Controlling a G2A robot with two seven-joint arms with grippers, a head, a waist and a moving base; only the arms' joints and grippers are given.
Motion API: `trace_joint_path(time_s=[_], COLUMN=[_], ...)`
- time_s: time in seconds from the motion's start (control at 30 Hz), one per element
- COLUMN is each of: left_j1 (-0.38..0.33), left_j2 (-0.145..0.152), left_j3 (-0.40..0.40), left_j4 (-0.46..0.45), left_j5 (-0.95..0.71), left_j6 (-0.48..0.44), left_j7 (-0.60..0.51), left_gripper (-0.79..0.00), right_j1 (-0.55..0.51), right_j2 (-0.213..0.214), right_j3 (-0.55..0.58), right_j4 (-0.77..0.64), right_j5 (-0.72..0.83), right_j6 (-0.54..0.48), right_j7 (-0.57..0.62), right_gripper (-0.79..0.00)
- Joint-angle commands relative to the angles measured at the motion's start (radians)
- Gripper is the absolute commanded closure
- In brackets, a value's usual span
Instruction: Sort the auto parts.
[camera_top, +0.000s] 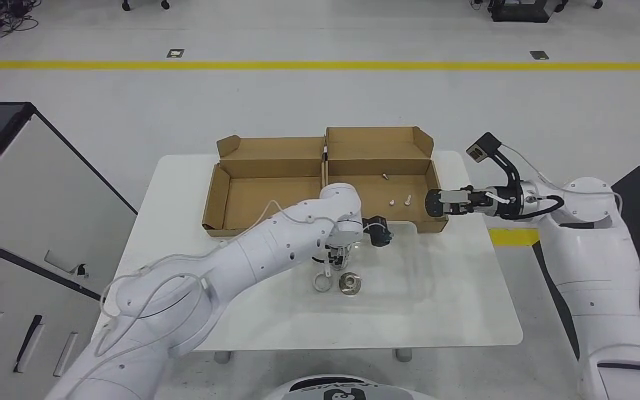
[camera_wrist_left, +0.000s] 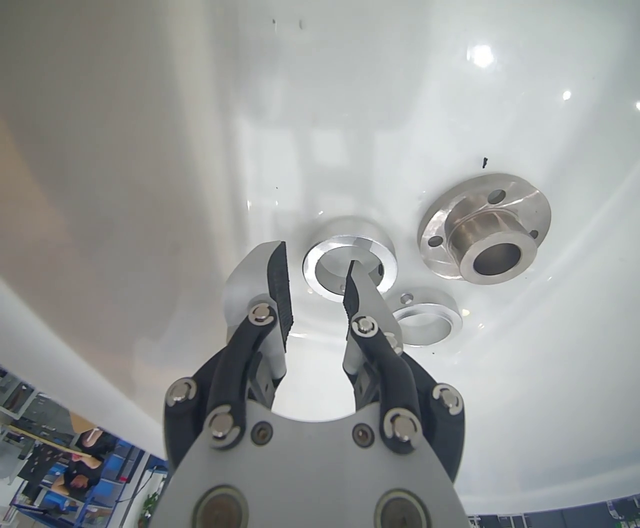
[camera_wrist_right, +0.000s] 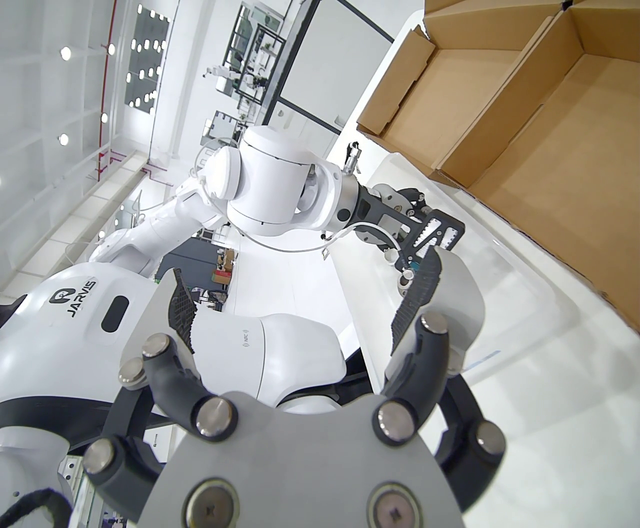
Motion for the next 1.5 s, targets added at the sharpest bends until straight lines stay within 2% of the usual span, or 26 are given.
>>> trace_joint_path(time_s=[0.0,0.33,0.4,0.47,0.5,0.8,0.9,1.0,1.33,1.47], left_j1=[0.002,0.005,0.005,0.005,0.005,-0.003,-0.01,-0.02,-0.047,-0.047], left_j2=[-0.004,-0.023,-0.027,-0.03,-0.032,-0.035,-0.02,0.009,0.15,0.15], left_j3=[0.0,0.003,0.005,0.005,0.004,-0.024,-0.056,-0.093,-0.132,-0.132], left_j4=[0.007,0.05,0.058,0.065,0.068,0.052,0.002,-0.081,-0.42,-0.42], left_j5=[0.001,0.002,0.001,0.0,0.0,-0.015,-0.036,-0.046,-0.108,-0.108], left_j6=[-0.004,-0.019,-0.021,-0.023,-0.024,-0.008,-0.007,0.0,0.097,0.097], left_j7=[0.002,0.017,0.019,0.021,0.022,0.015,0.01,-0.002,-0.1,-0.1], left_gripper=[-0.296,-0.277,-0.219,-0.022,0.0,0.0,0.0,0.0,0.0,0.0], right_j1=[0.0,0.0,0.0,0.0,0.0,0.0,0.0,0.0,0.0,0.0], right_j2=[0.0,0.0,0.0,0.0,0.0,0.0,0.0,0.0,0.0,0.0], right_j3=[0.0,0.0,0.0,0.0,0.0,0.0,0.0,0.0,0.0,0.0], right_j4=[0.0,0.0,0.0,0.0,0.0,0.0,0.0,0.0,0.0,0.0], right_j5=[0.001,0.001,0.001,0.001,0.001,0.001,0.001,0.001,0.001,0.001], right_j6=[0.0,0.0,0.0,0.0,0.0,0.0,0.0,0.0,0.0,0.0], right_j7=[0.0,0.0,0.0,0.0,0.0,0.0,0.0,0.0,0.0,0.0], right_gripper=[-0.785,-0.785,-0.785,-0.785,-0.785,-0.785,-0.785,-0.785,-0.785,-0.785])
